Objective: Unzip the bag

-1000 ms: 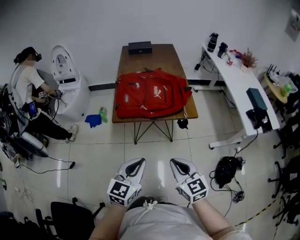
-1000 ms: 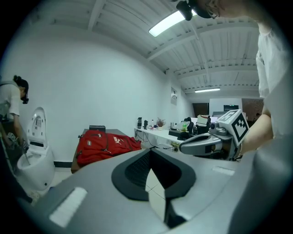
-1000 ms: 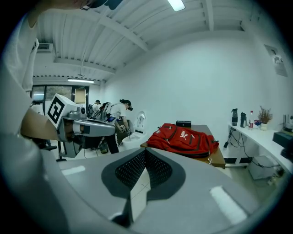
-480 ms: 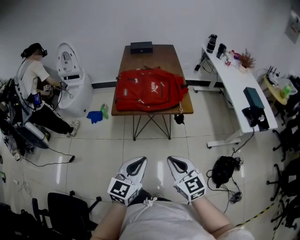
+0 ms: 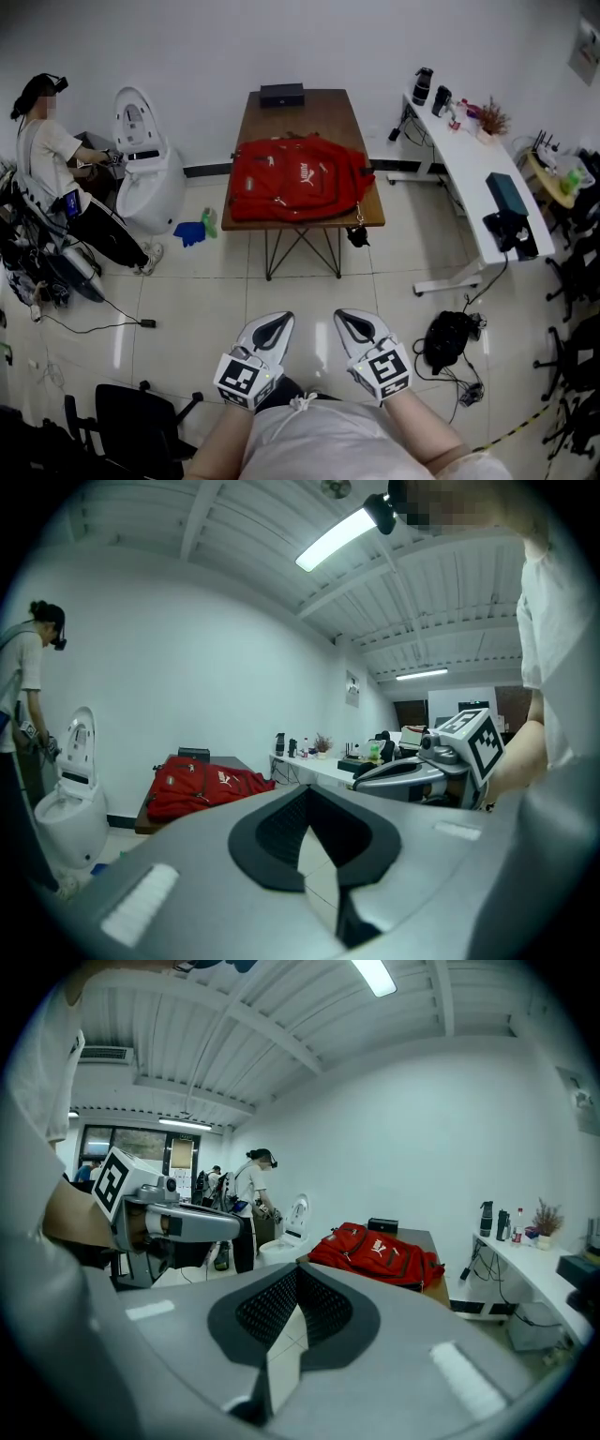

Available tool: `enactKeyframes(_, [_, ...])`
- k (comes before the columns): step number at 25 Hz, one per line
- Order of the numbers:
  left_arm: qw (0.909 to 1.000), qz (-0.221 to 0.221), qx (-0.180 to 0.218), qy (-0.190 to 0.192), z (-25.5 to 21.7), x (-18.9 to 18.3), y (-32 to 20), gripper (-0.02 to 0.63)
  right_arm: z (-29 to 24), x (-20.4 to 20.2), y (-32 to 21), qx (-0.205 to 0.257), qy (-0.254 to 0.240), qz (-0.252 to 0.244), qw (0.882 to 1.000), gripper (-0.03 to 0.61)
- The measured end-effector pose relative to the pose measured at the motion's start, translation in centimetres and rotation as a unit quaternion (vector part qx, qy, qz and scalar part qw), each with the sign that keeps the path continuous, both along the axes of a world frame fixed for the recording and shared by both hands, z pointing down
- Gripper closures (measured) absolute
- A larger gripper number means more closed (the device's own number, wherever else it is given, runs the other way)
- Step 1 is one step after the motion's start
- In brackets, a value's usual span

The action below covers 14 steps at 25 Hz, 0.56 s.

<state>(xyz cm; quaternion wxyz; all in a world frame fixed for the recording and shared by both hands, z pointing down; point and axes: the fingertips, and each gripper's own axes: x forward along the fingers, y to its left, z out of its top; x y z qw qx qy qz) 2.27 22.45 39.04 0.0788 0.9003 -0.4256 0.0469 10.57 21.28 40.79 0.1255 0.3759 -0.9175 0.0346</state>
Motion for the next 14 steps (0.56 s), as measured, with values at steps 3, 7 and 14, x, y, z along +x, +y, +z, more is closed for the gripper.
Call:
enactKeyframes(3, [1.0, 0.0, -0.001, -0.002, 0.15, -0.05, -0.14, 0.606, -0.09, 0.32, -0.27, 0.001, 0.001, 0.005, 1.0, 0.571])
enactKeyframes(7, [1.0, -0.003, 0.002, -0.002, 0.02, -0.28, -0.51, 0.606, -0.16, 0.24, -0.49, -0.001, 0.003, 0.008, 1.0, 0.571])
enactKeyframes(14, [1.0, 0.001, 0.005, 0.004, -0.14, 0.22, -0.77, 0.606, -0.18, 0.75, -0.82, -0.001, 0.006, 0.009, 1.0, 0.571])
